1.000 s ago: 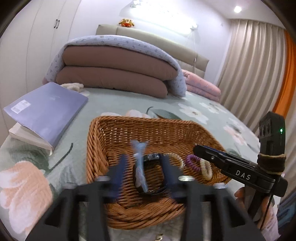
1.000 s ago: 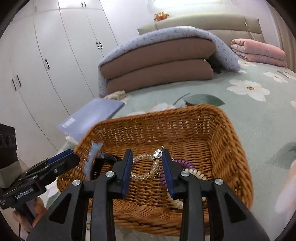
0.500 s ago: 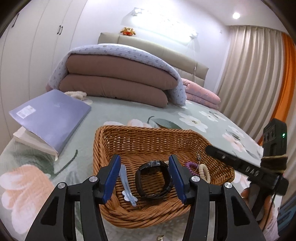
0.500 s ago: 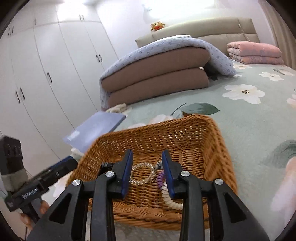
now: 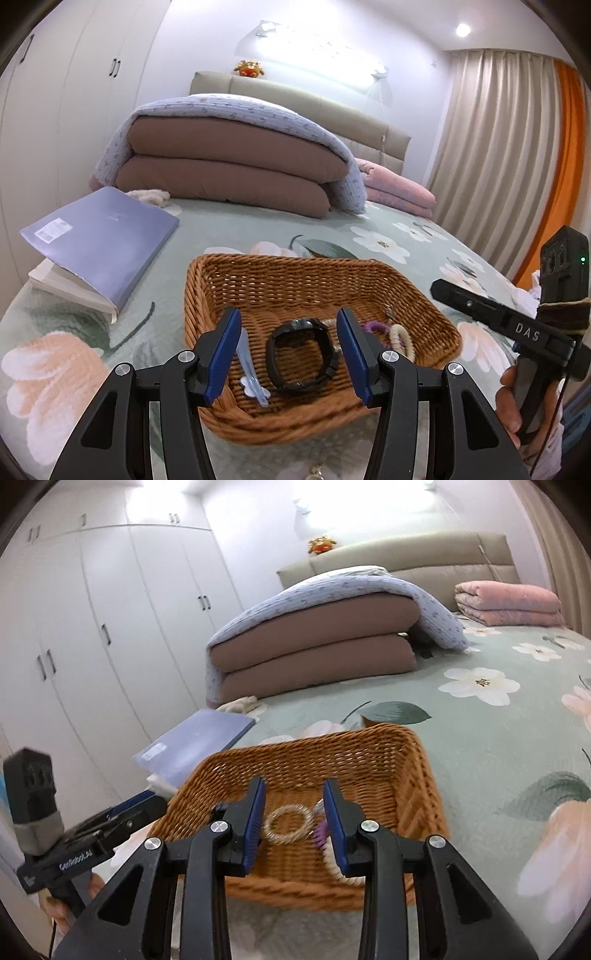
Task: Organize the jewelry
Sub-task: 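Move both open tools back to the remaining jewelry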
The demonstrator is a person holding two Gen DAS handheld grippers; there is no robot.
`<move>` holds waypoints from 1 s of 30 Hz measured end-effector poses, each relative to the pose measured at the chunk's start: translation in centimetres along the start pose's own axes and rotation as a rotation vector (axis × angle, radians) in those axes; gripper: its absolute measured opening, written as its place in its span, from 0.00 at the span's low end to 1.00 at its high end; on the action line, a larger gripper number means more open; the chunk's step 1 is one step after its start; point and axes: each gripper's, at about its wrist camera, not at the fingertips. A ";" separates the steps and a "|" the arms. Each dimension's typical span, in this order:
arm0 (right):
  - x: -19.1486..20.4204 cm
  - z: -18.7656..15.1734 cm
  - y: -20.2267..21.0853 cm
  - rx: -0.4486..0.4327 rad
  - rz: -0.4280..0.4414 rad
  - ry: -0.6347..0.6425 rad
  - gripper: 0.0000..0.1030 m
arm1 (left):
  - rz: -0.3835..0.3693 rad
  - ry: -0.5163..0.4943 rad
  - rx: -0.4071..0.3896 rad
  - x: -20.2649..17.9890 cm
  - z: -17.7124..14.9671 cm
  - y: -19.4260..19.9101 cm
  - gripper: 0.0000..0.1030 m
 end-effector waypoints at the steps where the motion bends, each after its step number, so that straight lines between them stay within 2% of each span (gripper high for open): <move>1: 0.3 -0.8 0.7 0.003 0.003 0.010 0.35 | -0.017 -0.002 0.000 -0.2 -0.2 0.5 0.54; 5: 0.8 -4.4 2.4 0.070 0.044 0.017 0.35 | -0.056 -0.002 0.017 -0.7 -1.8 2.7 0.54; 8: 1.3 -7.0 3.3 0.128 0.034 0.027 0.35 | -0.031 -0.012 0.063 -0.9 -3.9 4.3 0.54; 11: 1.7 -9.5 5.2 0.150 0.034 0.025 0.35 | 0.017 -0.045 0.151 -1.1 -6.7 5.1 0.54; 15: 1.8 -12.4 7.6 0.162 0.020 0.013 0.35 | 0.004 -0.083 0.245 -1.7 -9.2 5.2 0.54; 21: 2.4 -14.1 8.8 0.185 0.034 0.052 0.35 | -0.014 -0.168 0.306 -3.2 -10.2 3.8 0.54; 27: 4.1 -15.1 7.9 0.223 -0.011 0.147 0.35 | -0.045 -0.208 0.349 -4.0 -10.8 3.4 0.54; 30: 4.2 -15.3 7.4 0.239 -0.030 0.152 0.35 | -0.018 -0.233 0.364 -4.4 -11.0 2.8 0.53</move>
Point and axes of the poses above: each gripper's, at about its wrist camera, not at the fingertips, and y roughly against the way its jaws point, x to its left, z to its top, and after that the axes turned 2 degrees about -y, right-handed
